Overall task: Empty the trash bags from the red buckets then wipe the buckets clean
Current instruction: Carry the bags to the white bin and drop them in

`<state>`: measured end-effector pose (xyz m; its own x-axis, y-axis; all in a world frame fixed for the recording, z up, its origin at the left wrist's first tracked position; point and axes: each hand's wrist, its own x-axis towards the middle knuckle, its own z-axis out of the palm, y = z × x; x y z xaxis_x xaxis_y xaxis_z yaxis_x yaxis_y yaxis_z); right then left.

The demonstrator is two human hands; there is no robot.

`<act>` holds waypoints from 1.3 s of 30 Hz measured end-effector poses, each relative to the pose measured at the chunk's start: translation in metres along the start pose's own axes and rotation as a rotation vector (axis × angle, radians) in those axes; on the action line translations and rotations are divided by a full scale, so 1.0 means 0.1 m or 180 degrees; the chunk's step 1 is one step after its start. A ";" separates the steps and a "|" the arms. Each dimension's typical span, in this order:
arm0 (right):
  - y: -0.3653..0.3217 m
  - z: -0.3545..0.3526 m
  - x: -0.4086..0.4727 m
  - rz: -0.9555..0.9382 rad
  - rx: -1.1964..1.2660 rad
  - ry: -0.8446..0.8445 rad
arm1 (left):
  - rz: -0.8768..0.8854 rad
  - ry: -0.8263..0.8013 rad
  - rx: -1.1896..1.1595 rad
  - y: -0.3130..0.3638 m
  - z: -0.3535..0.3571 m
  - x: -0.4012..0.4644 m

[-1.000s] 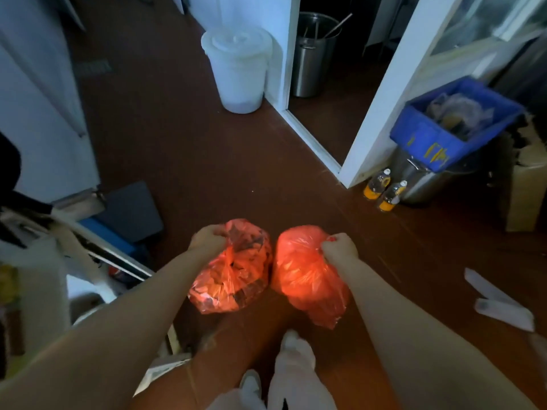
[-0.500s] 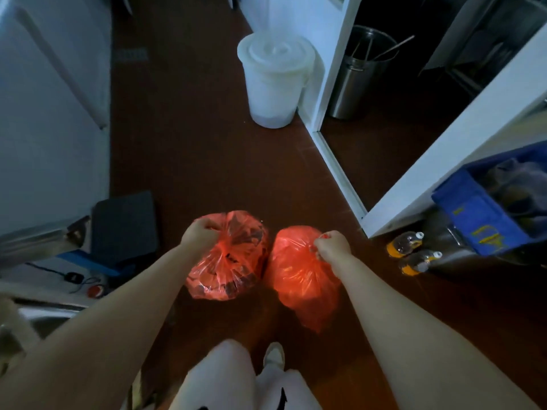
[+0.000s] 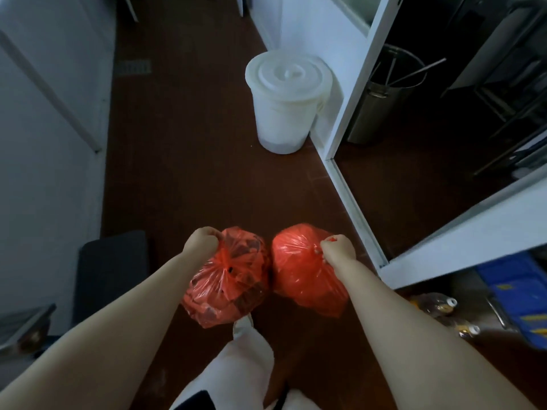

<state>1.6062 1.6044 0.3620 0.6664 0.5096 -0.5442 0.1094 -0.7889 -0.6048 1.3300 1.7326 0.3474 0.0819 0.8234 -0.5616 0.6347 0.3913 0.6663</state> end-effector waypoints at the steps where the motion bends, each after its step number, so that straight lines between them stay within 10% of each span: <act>1: -0.13 0.03 0.15 0.0054 0.0033 0.0003 | 0.0002 -0.0023 0.0039 0.10 -0.02 0.15; 39: -3.22 0.00 5.18 0.0598 0.0039 -0.0518 | -0.0059 -0.0467 0.1064 3.55 0.35 4.94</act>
<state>1.9157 2.1225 0.2750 0.5467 0.4037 -0.7336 -0.0148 -0.8713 -0.4905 1.6229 2.2645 0.2896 0.1620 0.7402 -0.6526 0.8512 0.2297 0.4719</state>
